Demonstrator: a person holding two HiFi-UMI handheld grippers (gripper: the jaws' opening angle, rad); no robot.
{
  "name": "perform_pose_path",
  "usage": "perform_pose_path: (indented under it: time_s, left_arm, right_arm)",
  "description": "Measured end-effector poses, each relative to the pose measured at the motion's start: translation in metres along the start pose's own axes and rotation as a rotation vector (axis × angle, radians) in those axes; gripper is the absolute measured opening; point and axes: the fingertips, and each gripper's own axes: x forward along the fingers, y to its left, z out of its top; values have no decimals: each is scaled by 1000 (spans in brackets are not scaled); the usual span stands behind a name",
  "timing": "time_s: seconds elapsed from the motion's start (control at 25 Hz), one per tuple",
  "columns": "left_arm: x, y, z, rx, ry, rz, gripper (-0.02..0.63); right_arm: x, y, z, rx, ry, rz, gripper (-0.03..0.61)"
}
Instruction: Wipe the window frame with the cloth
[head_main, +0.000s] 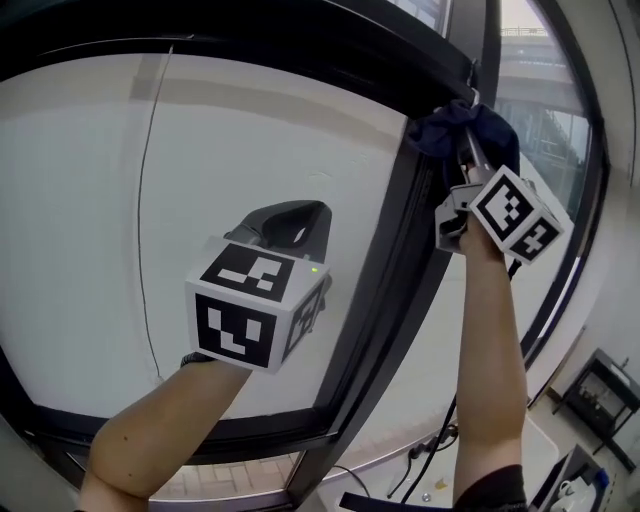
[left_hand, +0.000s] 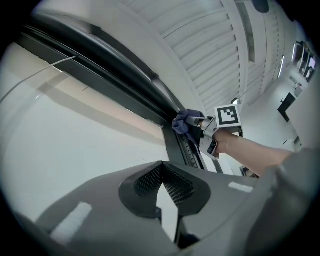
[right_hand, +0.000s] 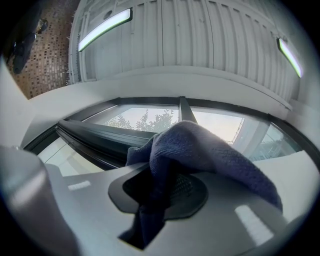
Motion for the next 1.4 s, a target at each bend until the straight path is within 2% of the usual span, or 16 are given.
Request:
perform_pose_path:
  time_s: [0.24,0.36,0.48,0.64,1.16,1.4]
  left_arm:
    - [3,-9,-39,-2,38,50,-6]
    - [4,-15,-58,2,70,65,-6]
    - [3,-22,-69,16,82,82,-6]
    - [-4,-31,-78,-13,76,88,-6]
    - [-29,-46,-119,-73,64,140,-6]
    - [-40,-57,-137,-75,81,134,-6]
  right_arm:
    - [-11,22,-15,-114,20,97,64]
    - [-18,27,-25,-142,10,96,64]
    - [-25,23,-29,-99,-5,113,64]
    - [-39,23,-42,-50,14,150,64]
    - [-78,34,-78,-96,10,151,64]
    - [-96,36,-96,-75,3,152,64]
